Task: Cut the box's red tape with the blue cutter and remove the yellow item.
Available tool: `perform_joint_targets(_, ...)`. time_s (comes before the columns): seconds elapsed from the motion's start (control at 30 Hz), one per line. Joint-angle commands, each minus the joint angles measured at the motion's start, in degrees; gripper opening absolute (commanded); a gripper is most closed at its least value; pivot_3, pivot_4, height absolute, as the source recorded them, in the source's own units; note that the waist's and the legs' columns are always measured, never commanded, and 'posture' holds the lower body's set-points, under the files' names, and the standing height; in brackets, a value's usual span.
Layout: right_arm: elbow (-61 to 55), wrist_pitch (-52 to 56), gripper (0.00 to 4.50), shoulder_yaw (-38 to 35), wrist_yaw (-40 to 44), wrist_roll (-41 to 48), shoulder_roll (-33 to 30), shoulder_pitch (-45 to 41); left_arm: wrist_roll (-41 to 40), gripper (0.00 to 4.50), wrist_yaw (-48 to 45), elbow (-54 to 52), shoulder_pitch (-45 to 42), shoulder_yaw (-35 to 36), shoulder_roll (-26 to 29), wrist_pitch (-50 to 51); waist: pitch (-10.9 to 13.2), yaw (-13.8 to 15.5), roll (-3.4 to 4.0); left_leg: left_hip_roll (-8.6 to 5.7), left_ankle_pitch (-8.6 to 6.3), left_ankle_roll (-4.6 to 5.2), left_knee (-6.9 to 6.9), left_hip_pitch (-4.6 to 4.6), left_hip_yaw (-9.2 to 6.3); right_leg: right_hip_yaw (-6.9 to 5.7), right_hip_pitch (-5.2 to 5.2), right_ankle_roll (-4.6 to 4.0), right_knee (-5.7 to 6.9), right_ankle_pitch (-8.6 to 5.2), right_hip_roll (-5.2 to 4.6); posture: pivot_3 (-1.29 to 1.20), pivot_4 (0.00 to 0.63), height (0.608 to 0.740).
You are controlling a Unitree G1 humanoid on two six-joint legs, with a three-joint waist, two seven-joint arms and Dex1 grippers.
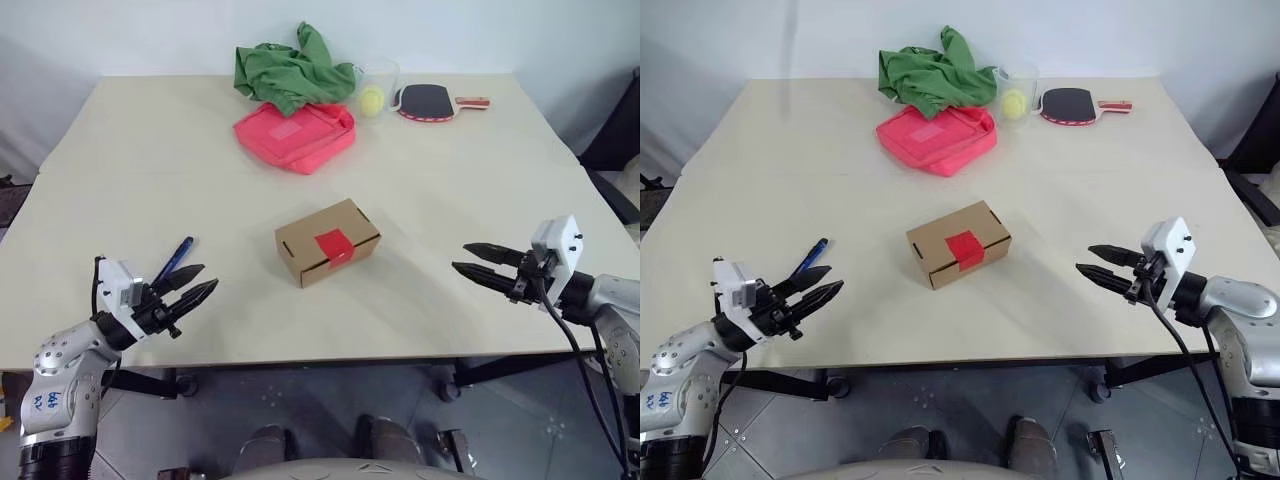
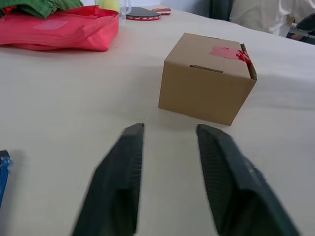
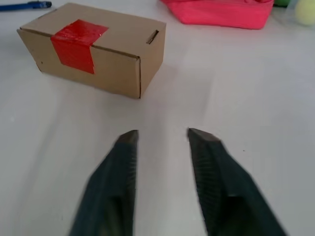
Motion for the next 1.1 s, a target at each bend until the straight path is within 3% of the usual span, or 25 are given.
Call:
perform_joint_targets(0.03,-1.2,2.0,0.46,0.74,-1.82,-0.51,-0.32,-1.81,1.33,0.58,0.37,1.45,-2.2,-0.43,0.98,-1.07,0.0,0.0,0.0,0.0,0.0,0.0,0.0,0.0,0.0,0.0,0.0,0.0,0.0,0.0,0.0,0.0,0.15,0.74)
perform_joint_targets(0.1,-1.79,3.83,0.0,2.16,-3.35,-0.75,0.23,-3.54,1.58,0.03,0.27,4.49,-5.74,-1.26,0.6,-0.95,0.0,0.1,0.0,0.0,0.0,0.0,0.01,-0.01,0.0,0.0,0.0,0.01,0.0,0.0,0.0,0.0,0.15,0.74)
perform_joint_targets(0.47,-5.54,10.6,0.0,7.39,-12.6,-3.51,4.95,-6.69,7.26,0.03,-2.47,19.83,-20.37,-8.88,-1.99,-5.7,0.0,0.08,0.0,-0.13,-0.02,0.02,0.29,-0.16,-0.04,-0.06,-0.02,0.07,0.07,0.04,0.07,0.0,0.15,0.74)
perform_joint_targets(0.73,-6.71,18.86,0.0,12.49,-20.32,-6.08,10.52,-9.67,17.62,0.03,1.47,43.62,-36.85,-13.38,-4.87,-19.48,0.0,-0.01,-0.01,-0.18,-0.02,0.02,0.51,-0.28,-0.02,-0.09,-0.06,0.08,0.26,0.05,0.09,0.0,0.15,0.74)
perform_joint_targets(1.1,-2.86,21.22,0.0,18.99,-23.79,-9.53,17.33,-17.43,19.24,0.03,-7.49,59.54,-48.15,-15.74,-9.05,-22.16,0.0,-0.25,-0.01,-0.2,-0.02,0.02,0.54,-0.38,0.11,-0.15,-0.13,0.11,0.34,0.06,0.13,0.0,0.15,0.74)
